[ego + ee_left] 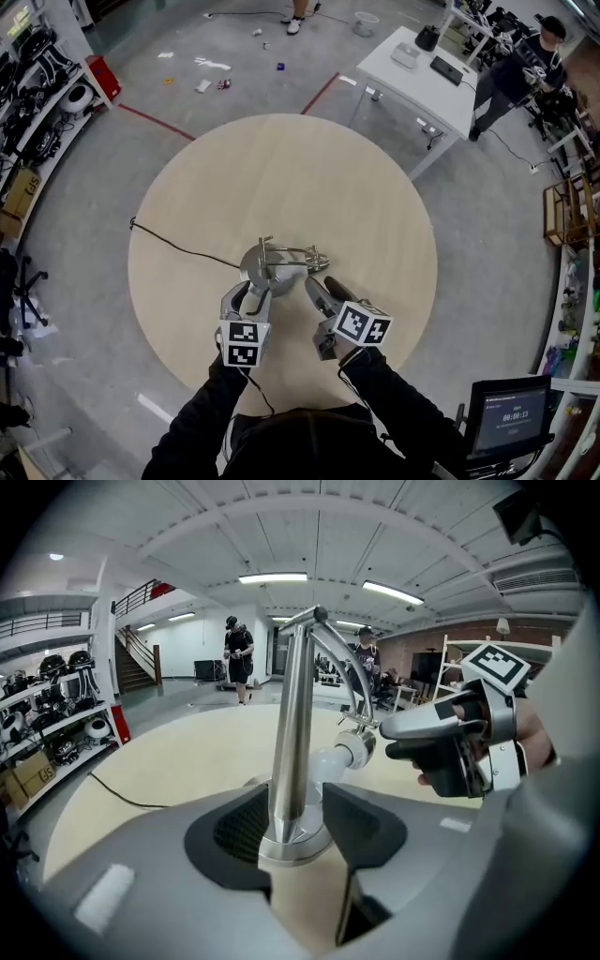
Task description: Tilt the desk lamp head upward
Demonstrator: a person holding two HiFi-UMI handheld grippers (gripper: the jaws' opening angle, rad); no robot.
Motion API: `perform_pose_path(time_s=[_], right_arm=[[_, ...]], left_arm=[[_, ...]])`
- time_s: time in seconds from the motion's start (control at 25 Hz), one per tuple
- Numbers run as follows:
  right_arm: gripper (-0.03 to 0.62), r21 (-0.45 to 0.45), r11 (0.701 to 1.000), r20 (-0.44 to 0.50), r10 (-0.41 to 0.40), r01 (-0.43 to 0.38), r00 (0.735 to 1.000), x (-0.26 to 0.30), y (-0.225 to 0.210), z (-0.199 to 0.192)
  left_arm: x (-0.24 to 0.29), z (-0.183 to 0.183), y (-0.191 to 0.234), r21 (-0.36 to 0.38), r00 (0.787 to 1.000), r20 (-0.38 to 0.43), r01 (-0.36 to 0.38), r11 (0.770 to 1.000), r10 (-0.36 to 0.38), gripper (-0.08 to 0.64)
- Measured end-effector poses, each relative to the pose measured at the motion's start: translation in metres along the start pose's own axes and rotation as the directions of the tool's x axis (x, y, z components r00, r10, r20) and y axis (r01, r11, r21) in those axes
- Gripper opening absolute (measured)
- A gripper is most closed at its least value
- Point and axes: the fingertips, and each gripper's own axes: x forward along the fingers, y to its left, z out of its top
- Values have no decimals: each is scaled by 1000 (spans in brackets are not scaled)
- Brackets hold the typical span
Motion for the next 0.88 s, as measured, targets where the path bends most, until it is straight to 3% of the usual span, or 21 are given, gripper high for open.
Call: perform_pose_path(time_s=[0.36, 0.6, 0.88], right_arm=[[288, 157, 988, 7, 10, -11, 1000, 28, -20, -7], [288, 187, 982, 24, 13, -17, 1000, 36, -18, -7], [287, 157, 988, 12, -8, 6, 1000, 37, -19, -8]], left_arm=[[35, -43, 7, -26, 997, -72, -3, 1000, 1, 187], [40, -55, 7, -2, 995, -104, -1, 1000, 0, 187], [42, -68, 7, 6, 988, -157, 1, 1000, 0, 193]])
